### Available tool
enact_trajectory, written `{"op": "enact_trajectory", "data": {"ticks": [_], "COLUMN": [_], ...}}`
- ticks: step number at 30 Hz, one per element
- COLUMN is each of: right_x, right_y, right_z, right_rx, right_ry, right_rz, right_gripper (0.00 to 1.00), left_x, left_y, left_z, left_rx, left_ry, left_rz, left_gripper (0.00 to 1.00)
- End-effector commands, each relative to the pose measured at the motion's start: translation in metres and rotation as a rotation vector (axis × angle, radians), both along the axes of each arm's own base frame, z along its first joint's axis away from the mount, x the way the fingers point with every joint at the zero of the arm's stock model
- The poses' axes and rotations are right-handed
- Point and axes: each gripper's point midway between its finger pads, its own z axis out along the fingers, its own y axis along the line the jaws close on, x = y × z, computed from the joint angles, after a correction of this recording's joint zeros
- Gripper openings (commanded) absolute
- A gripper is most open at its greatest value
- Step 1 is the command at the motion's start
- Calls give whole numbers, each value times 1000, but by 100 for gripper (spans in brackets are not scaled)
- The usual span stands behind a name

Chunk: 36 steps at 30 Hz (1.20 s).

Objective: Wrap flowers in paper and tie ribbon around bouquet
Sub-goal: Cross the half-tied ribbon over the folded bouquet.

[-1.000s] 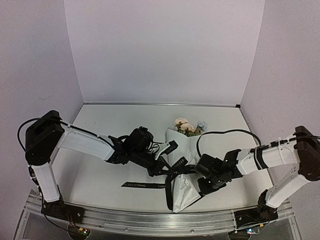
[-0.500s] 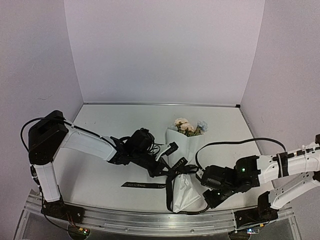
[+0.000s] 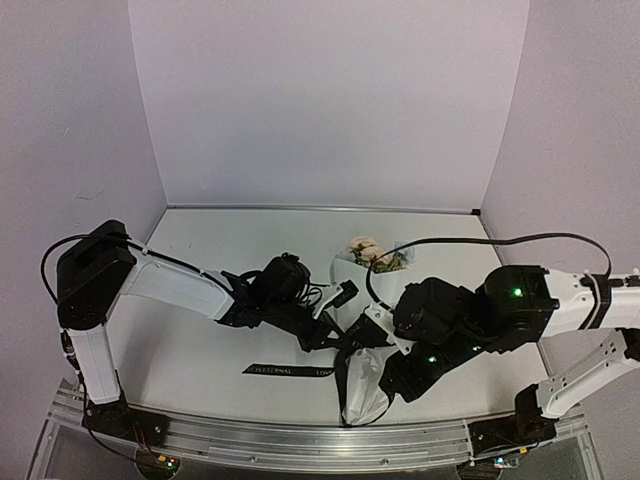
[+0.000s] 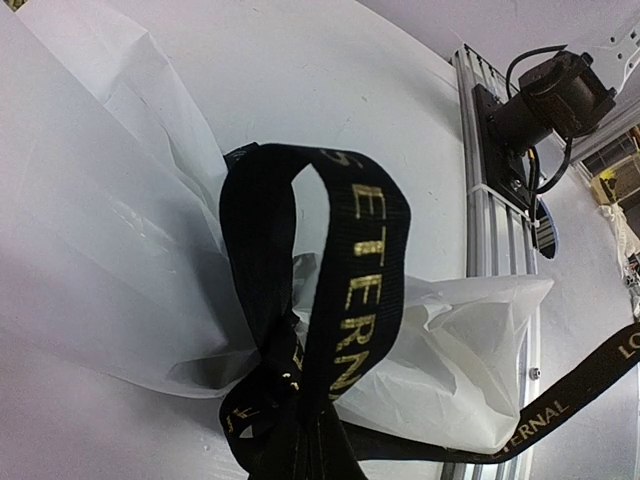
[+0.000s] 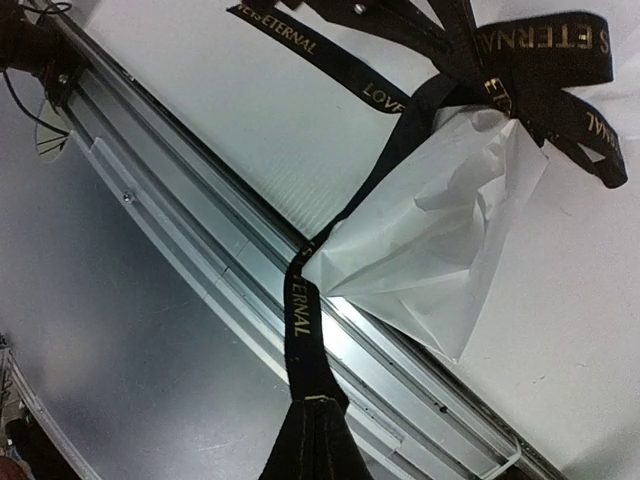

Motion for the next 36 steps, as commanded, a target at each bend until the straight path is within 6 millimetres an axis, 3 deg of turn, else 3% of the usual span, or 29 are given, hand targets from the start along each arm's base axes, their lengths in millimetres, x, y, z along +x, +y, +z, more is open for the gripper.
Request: {"op": "enact_trajectory", "data": {"ticks": [1, 8, 18, 22, 27, 36], "right_x": [16, 68, 111, 127, 131, 108], "right_y": [-18, -41, -84, -126, -180, -240], "right_z": [25, 44, 34, 20, -8, -59], "right_rx": [-45, 32, 38, -6, -96, -324], "right_ry": [-8, 74, 112, 73, 66, 31], "right_rz": [-26, -264, -508, -633, -769, -815], "right_gripper": [0, 0, 0, 0, 0, 0], "left_x": [10, 11, 9, 11, 13, 20], "left_y": [-10, -10, -7, -3, 2, 13], "left_z": [15, 20, 23, 31, 35, 42], "left_rx": [-53, -56, -55, -61, -56, -49], "left_ry": [-51, -54, -42, -49, -49, -51], "left_rz": [1, 2, 12, 39, 70, 159], "left_gripper": [0, 0, 0, 0, 0, 0]}}
